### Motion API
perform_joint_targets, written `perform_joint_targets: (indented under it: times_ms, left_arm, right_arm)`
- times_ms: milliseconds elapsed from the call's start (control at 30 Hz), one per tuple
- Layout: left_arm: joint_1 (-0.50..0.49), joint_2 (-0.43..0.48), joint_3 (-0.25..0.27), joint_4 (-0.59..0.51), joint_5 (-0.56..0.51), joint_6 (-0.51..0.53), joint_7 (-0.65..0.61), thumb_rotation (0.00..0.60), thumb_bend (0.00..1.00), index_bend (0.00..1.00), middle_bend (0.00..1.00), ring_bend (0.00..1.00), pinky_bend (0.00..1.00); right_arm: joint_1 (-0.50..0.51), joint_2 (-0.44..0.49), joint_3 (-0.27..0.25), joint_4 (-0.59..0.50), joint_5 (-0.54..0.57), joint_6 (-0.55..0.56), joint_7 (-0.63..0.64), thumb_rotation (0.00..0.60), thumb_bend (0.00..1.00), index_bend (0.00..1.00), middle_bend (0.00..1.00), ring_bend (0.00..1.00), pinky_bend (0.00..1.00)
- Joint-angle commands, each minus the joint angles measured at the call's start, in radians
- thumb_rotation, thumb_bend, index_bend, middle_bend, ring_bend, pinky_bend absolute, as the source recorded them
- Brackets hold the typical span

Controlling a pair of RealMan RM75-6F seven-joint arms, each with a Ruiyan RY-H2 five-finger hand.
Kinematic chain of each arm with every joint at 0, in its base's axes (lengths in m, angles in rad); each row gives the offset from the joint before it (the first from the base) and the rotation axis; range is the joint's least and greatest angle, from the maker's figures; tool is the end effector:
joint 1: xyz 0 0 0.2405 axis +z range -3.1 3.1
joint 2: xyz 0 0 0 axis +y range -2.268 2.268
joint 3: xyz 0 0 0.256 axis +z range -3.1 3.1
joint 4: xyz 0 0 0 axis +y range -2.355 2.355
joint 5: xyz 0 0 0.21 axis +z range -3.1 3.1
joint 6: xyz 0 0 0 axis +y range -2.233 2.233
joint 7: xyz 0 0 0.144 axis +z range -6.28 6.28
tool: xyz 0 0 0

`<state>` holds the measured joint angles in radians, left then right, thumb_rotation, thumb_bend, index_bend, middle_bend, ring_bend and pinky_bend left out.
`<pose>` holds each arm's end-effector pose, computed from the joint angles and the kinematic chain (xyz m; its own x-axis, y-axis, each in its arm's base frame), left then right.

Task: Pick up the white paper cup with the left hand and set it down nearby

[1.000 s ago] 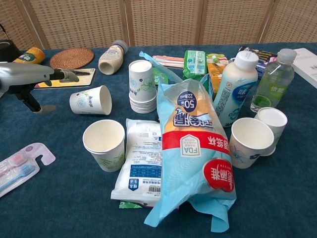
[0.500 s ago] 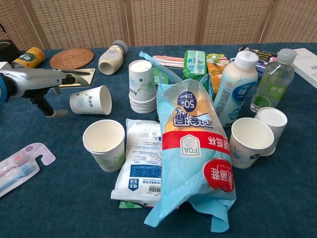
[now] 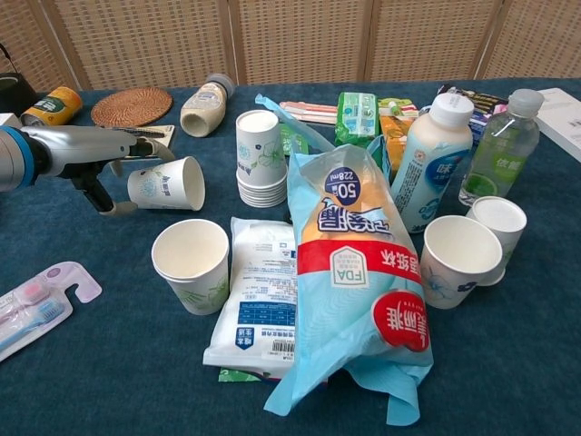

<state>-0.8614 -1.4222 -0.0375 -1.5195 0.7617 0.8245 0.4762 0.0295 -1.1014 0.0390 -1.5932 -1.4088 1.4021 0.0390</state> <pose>-0.1893 0.3499 -0.0051 0.5588 0.4590 0.6907 0.8290 -0.2867 -0.4802 -0.3431 -0.1593 0.1601 0.3726 -0.1099 0.9215 -0.9123 0.1383 0.3854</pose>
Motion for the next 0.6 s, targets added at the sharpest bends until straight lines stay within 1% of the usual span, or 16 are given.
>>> perform_joint_targets:
  times_ms: [33, 200, 500, 600]
  left_arm:
    - [-0.006, 0.000, 0.004, 0.001, -0.005, -0.009, 0.007, 0.600, 0.47, 0.10, 0.00, 0.05, 0.24]
    - [-0.013, -0.003, 0.006, -0.001, -0.018, -0.009, 0.019, 0.600, 0.47, 0.14, 0.00, 0.06, 0.25]
    - [-0.012, 0.001, 0.007, 0.000, -0.032, -0.001, 0.018, 0.600, 0.47, 0.14, 0.00, 0.07, 0.26]
    - [-0.007, -0.012, 0.003, 0.008, -0.025, 0.017, 0.012, 0.600, 0.47, 0.19, 0.01, 0.09, 0.28]
  right_arm:
    - [0.001, -0.001, -0.001, 0.001, 0.000, -0.003, 0.002, 0.600, 0.48, 0.05, 0.04, 0.00, 0.07]
    - [0.001, -0.002, -0.001, 0.004, -0.001, -0.005, 0.009, 0.600, 0.48, 0.05, 0.04, 0.00, 0.07]
    - [0.001, 0.000, 0.000, 0.006, 0.001, -0.007, 0.014, 0.600, 0.48, 0.05, 0.04, 0.00, 0.07]
    - [0.002, -0.001, 0.001, 0.005, 0.001, -0.009, 0.014, 0.600, 0.48, 0.05, 0.04, 0.00, 0.07]
